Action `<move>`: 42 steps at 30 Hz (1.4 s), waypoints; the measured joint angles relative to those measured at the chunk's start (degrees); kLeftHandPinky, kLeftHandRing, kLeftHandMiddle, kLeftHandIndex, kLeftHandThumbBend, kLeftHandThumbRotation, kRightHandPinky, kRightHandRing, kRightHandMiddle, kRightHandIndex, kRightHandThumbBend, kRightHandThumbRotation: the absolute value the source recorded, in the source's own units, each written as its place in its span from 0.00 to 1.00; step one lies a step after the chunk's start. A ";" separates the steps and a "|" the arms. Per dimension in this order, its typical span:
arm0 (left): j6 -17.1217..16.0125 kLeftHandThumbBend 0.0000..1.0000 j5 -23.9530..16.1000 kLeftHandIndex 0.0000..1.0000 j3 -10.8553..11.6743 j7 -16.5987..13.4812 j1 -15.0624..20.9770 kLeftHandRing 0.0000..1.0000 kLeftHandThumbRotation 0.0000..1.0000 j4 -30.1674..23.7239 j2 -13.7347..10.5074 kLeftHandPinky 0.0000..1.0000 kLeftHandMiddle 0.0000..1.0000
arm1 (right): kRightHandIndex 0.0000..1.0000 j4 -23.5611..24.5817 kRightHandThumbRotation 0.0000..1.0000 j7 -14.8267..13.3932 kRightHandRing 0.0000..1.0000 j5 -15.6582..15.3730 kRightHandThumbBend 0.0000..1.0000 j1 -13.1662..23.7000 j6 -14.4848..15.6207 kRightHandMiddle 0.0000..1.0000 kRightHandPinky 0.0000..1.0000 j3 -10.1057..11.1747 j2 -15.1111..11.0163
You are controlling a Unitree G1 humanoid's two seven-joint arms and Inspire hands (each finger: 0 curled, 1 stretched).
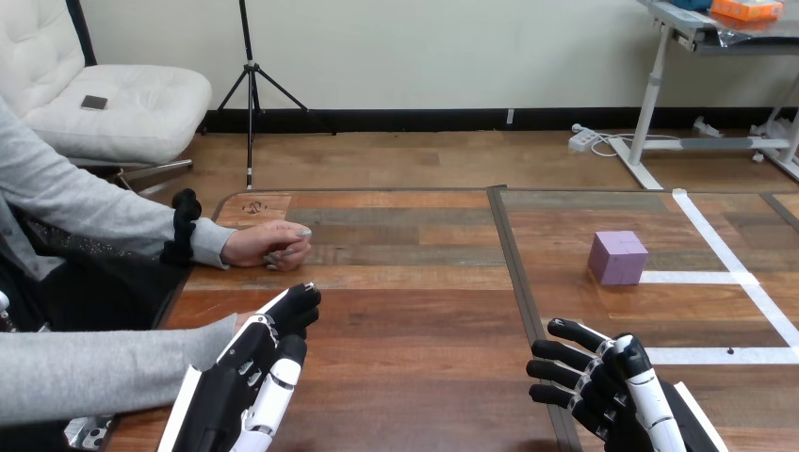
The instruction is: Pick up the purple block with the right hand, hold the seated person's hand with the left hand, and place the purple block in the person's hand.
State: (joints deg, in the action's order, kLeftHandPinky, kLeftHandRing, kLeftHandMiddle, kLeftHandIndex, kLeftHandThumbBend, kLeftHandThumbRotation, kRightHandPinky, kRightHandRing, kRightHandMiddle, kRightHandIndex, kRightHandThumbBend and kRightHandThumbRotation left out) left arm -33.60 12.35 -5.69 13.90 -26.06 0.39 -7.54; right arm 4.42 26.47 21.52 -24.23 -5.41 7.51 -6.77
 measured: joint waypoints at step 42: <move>-2.74 0.12 2.19 0.80 0.08 3.66 0.98 0.88 0.29 2.78 0.04 0.90 0.87 | 0.75 0.00 0.76 -0.03 0.73 -0.24 0.64 0.00 -1.58 0.73 0.69 0.05 -0.01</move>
State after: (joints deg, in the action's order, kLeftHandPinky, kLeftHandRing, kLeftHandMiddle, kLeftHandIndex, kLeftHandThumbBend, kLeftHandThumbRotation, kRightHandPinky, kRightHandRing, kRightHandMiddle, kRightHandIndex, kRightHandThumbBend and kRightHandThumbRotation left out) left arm -36.34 14.54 -5.61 17.55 -25.08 3.17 -7.50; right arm 4.42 26.44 21.28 -24.23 -6.99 7.56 -6.78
